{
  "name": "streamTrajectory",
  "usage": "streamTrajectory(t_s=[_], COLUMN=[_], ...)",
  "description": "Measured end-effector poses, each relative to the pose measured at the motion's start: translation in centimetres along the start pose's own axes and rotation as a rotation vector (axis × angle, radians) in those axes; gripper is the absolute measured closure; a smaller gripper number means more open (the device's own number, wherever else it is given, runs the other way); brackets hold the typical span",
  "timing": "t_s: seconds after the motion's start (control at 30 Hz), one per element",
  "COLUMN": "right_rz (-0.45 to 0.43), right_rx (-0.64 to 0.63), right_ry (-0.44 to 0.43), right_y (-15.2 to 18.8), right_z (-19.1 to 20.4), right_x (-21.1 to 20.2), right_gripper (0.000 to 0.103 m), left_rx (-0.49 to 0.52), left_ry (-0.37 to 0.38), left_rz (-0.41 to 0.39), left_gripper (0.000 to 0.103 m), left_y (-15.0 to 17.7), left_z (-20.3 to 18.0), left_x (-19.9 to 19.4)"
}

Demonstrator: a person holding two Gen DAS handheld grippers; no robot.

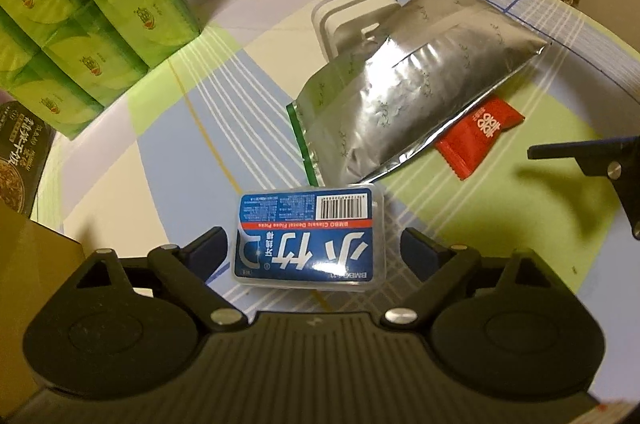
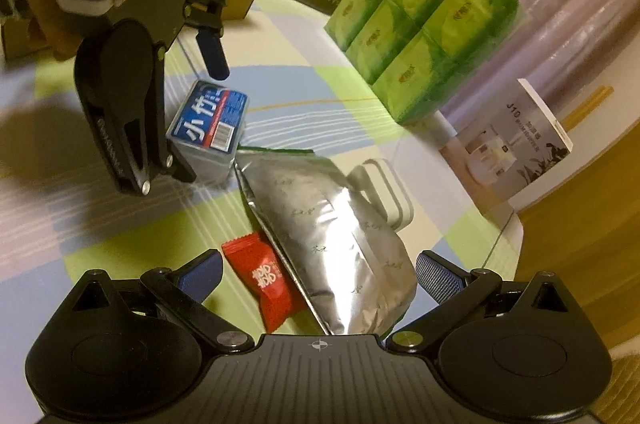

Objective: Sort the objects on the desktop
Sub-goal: 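Grasp the blue toothpick box with the left gripper while the right gripper grasps the silver foil bag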

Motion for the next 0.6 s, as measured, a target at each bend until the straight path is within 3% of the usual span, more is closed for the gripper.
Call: streamTrajectory(t_s=[0.47,0.6], right_rz=[0.021,0.058], right_rx=[-0.144,-0.157], right_ry=[0.005,-0.056], right_y=[-1.0,-1.5], right_z=[-0.3,-0.8], right_x=[3.1,4.8], right_gripper=[0.003,0.017], left_rx=[-0.032,-0.026], left_ry=[0.03,0.033], left_rz=[0.004,0.003], left_gripper=[0.017,0.017], left_y=[0.9,1.5], left_z=[0.3,0.2], left_x=[0.2,-0.1])
Point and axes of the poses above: each gripper's, at about its wrist camera, not at the fingertips, and x roughly the way its jaws point, z to its left, y to its underside, the point moved 3 cm from there along x, roughly the way its jaws point, and after that the axes turned 1 degree about x, right-handed, at the moved point
